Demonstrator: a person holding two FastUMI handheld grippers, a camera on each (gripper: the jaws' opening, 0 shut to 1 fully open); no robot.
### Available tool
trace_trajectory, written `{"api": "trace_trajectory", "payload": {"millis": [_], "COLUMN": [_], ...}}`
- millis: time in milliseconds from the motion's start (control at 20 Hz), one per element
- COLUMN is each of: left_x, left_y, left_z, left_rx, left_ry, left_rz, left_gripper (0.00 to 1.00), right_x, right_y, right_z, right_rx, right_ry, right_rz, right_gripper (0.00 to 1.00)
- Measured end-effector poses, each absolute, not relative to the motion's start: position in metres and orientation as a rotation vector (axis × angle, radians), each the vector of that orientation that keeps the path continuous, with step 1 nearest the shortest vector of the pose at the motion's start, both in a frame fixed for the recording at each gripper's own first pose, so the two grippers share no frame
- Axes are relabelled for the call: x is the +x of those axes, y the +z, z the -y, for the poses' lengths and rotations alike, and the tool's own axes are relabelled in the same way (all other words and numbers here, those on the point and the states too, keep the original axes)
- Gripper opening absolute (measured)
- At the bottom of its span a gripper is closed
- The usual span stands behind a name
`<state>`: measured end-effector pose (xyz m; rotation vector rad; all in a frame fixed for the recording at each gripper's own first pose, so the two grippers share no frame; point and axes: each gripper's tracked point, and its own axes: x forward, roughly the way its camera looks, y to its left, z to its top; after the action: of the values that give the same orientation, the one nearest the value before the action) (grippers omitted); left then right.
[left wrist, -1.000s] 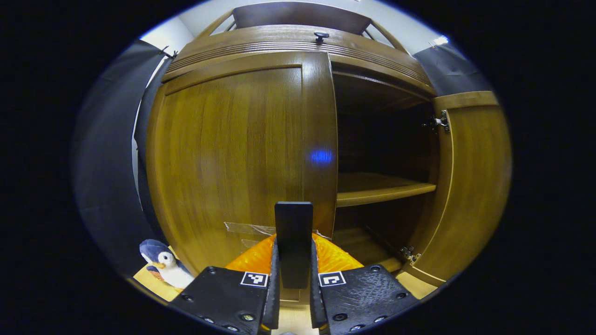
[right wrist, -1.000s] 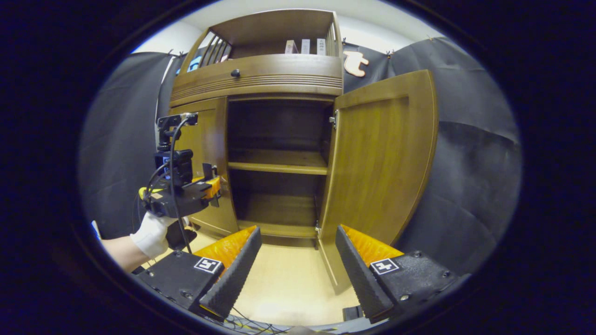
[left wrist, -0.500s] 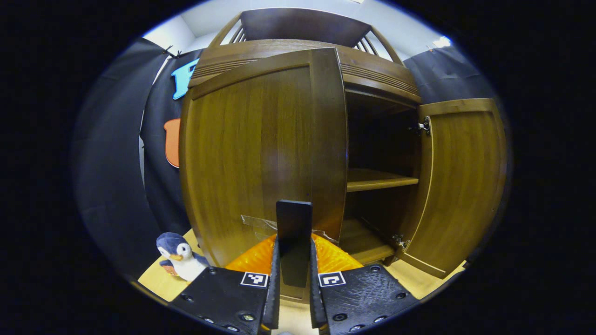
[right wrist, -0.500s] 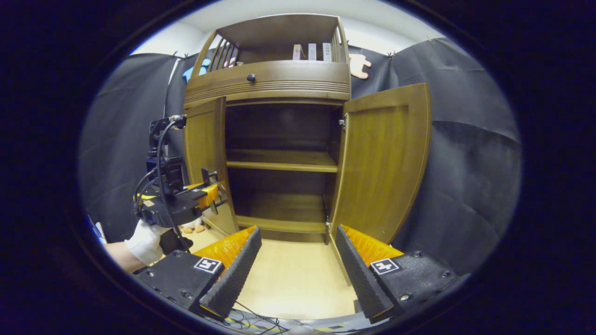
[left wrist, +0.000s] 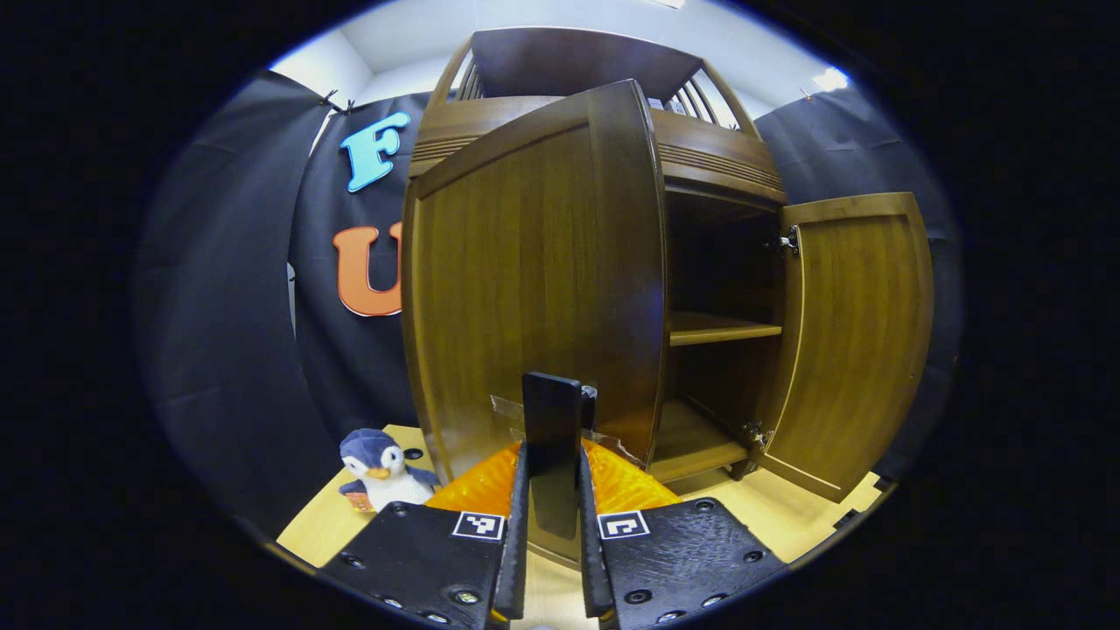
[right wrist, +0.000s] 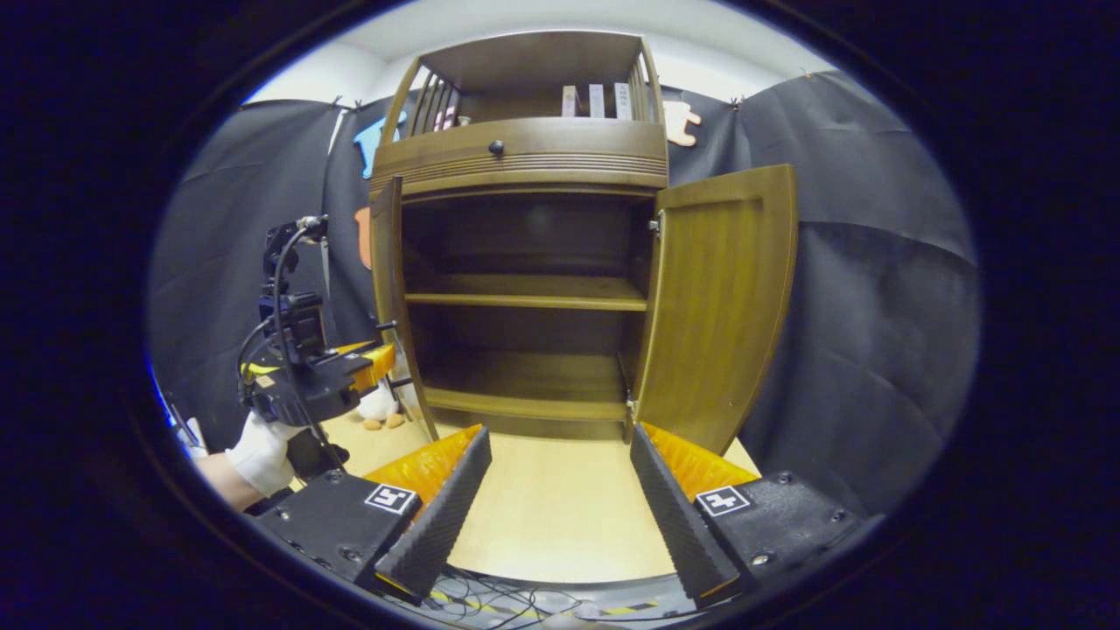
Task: Open the right door of the double-door shoe cabinet with the right hand, and open the left door with the left hand.
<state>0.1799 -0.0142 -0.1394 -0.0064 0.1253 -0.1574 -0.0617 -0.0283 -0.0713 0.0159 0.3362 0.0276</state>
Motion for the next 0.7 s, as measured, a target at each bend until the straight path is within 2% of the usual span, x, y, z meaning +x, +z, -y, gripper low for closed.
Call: {"api": "trace_trajectory", "payload": {"millis": [100,150,200,300,350,400,450,700], "left_x": [0.170,0.165,0.162,0.155,0.153,0.150,0.148,0.138], "left_y": [-0.138,-0.139,-0.138,-0.139,-0.139,-0.139,-0.140,-0.133], "left_z": [0.002,-0.006,-0.015,-0.030,-0.038,-0.046,-0.053,-0.082], "left_rx": [0.001,0.003,0.006,-0.002,-0.003,0.007,0.020,0.016], "left_ry": [-0.147,-0.140,-0.123,-0.112,-0.104,-0.099,-0.093,-0.109], "left_rz": [-0.125,-0.125,-0.125,-0.128,-0.131,-0.129,-0.129,-0.101], "left_gripper": [0.22,0.22,0.14,0.10,0.10,0.17,0.09,0.09], "right_x": [-0.066,-0.067,-0.068,-0.069,-0.071,-0.071,-0.072,-0.071], "right_y": [-0.070,-0.070,-0.068,-0.069,-0.070,-0.071,-0.072,-0.075], "right_z": [0.022,0.019,0.015,0.008,0.005,0.001,-0.002,-0.015], "right_rx": [0.016,0.015,0.015,0.012,0.012,0.013,0.015,0.019], "right_ry": [0.039,0.045,0.053,0.068,0.076,0.084,0.093,0.122], "right_rz": [-0.330,-0.328,-0.327,-0.327,-0.328,-0.329,-0.331,-0.336], "right_gripper": [1.00,1.00,1.00,1.00,1.00,1.00,1.00,1.00]}}
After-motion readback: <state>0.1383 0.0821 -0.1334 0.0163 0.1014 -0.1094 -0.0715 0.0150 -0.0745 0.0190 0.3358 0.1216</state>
